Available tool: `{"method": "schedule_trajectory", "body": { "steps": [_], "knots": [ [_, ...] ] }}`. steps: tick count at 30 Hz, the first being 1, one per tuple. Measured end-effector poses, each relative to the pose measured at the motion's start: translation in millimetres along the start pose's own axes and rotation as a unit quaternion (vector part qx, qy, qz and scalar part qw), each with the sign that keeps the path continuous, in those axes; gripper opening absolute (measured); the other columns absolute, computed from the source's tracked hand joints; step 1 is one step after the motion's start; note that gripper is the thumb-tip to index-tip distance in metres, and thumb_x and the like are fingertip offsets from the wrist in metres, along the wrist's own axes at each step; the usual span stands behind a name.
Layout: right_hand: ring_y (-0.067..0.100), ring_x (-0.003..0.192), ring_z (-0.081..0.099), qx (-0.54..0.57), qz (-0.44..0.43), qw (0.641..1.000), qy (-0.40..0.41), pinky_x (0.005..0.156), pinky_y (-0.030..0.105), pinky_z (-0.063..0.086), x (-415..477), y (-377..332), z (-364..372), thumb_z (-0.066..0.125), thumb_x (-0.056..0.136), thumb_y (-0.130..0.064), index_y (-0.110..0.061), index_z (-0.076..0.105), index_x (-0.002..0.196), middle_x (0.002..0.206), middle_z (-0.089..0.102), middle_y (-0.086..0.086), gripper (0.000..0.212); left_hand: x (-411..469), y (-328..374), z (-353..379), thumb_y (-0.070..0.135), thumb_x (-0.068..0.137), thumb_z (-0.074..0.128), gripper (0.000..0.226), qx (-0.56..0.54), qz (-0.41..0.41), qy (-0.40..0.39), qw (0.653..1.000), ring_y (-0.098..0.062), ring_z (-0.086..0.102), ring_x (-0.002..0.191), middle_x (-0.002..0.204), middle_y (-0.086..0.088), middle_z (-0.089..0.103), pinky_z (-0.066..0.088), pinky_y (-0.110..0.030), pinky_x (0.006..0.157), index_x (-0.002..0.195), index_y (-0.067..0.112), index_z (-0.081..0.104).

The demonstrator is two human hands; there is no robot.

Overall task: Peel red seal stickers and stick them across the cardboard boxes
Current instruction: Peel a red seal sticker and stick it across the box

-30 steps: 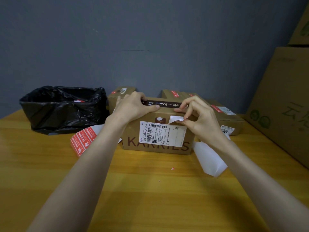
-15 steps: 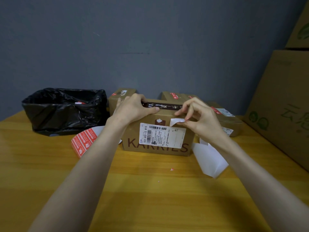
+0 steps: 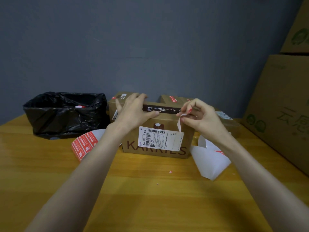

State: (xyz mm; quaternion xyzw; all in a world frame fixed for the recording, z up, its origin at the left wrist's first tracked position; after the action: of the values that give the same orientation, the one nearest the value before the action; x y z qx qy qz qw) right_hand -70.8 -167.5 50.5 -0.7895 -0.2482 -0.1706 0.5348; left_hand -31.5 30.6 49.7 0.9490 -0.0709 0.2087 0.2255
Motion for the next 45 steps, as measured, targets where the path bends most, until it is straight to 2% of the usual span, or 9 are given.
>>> {"method": "schedule_trajectory", "body": {
  "steps": [3,7,12,16,20,23,34,41,45],
  "knots": [
    [0.013,0.093,0.066,-0.014,0.006,1.0,0.001,0.074,0.02,0.053,2,-4,1,0.06,0.083,0.006,-0.009,0.05,0.076,0.088,0.061,0.001,0.019,-9,10,-8,0.045,0.088,0.056,0.051,-0.07,0.08,0.069,0.992,-0.016,0.037,0.131,0.136,0.0,0.046,0.022,-0.043,0.113,0.131,0.018,0.05],
    [0.019,0.097,0.06,-0.138,0.002,0.99,-0.01,0.091,0.04,0.049,11,-14,4,0.058,0.087,-0.007,-0.016,0.062,0.083,0.098,0.062,0.003,0.011,-22,41,-24,0.042,0.085,0.061,0.026,-0.206,0.152,0.026,0.966,0.0,0.059,0.092,0.099,0.008,0.067,0.045,-0.018,0.082,0.098,0.021,0.071],
    [0.015,0.096,0.056,-0.188,0.01,0.982,-0.032,0.09,0.031,0.045,15,-33,13,0.046,0.087,0.002,-0.022,0.063,0.082,0.098,0.059,-0.001,0.03,-21,57,-30,0.034,0.077,0.073,0.017,-0.142,0.158,0.063,0.975,-0.009,0.062,0.083,0.084,0.005,0.068,0.05,-0.03,0.079,0.083,0.019,0.075],
    [-0.001,0.087,0.055,-0.184,0.046,0.98,-0.064,0.081,0.012,0.043,16,-41,13,0.042,0.089,0.003,-0.014,0.068,0.104,0.097,0.06,-0.006,0.035,-24,57,-31,0.019,0.077,0.074,0.005,-0.107,0.202,0.151,0.962,-0.016,0.062,0.078,0.082,0.003,0.065,0.051,-0.037,0.073,0.076,0.015,0.073],
    [0.007,0.096,0.061,-0.103,0.098,0.988,-0.059,0.088,0.02,0.049,17,-37,11,0.042,0.091,0.004,-0.013,0.069,0.102,0.096,0.067,-0.002,0.034,-29,57,-29,0.013,0.077,0.073,0.006,-0.063,0.272,0.166,0.946,-0.019,0.059,0.077,0.08,0.001,0.064,0.039,-0.03,0.076,0.074,0.011,0.068],
    [0.016,0.092,0.065,0.056,0.165,0.984,-0.041,0.076,0.022,0.057,15,-32,10,0.041,0.09,0.008,-0.008,0.07,0.085,0.087,0.069,0.005,0.034,-30,53,-25,0.015,0.082,0.067,0.006,-0.081,0.303,0.141,0.939,-0.015,0.054,0.079,0.083,0.003,0.061,0.029,-0.021,0.075,0.079,0.012,0.062],
    [0.021,0.074,0.065,0.235,0.259,0.937,-0.026,0.078,0.037,0.054,16,-21,21,0.026,0.075,0.019,0.002,0.066,0.067,0.074,0.066,0.014,0.045,-35,46,-16,0.021,0.086,0.053,0.014,-0.123,0.352,0.162,0.914,-0.01,0.048,0.076,0.082,0.0,0.059,0.032,-0.021,0.072,0.083,0.008,0.059],
    [0.021,0.06,0.067,0.309,0.311,0.898,0.02,0.068,0.04,0.058,17,-16,26,0.04,0.09,0.004,-0.004,0.053,0.087,0.064,0.063,0.008,0.016,-42,46,-21,0.014,0.087,0.057,0.01,-0.135,0.367,0.205,0.897,-0.01,0.048,0.075,0.078,-0.001,0.058,0.032,-0.018,0.073,0.081,0.006,0.058],
    [0.032,0.091,0.069,0.296,0.321,0.899,-0.04,0.073,0.041,0.058,12,-13,24,0.048,0.094,-0.017,-0.003,0.057,0.103,0.095,0.067,0.017,0.019,-39,40,-27,0.009,0.086,0.062,0.005,-0.144,0.334,0.228,0.903,-0.013,0.053,0.078,0.081,0.0,0.06,0.042,-0.027,0.073,0.083,0.006,0.059]
  ]
}}
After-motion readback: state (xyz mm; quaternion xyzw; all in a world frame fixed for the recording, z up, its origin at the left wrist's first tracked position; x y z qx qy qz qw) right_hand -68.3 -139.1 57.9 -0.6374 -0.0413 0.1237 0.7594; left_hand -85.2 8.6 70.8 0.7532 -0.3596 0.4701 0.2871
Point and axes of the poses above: each hand's wrist, its own x-axis towards the middle knuckle, its own z-axis out of the palm, y = z × x, the point moved 3 cm from there along x, towards the middle knuckle
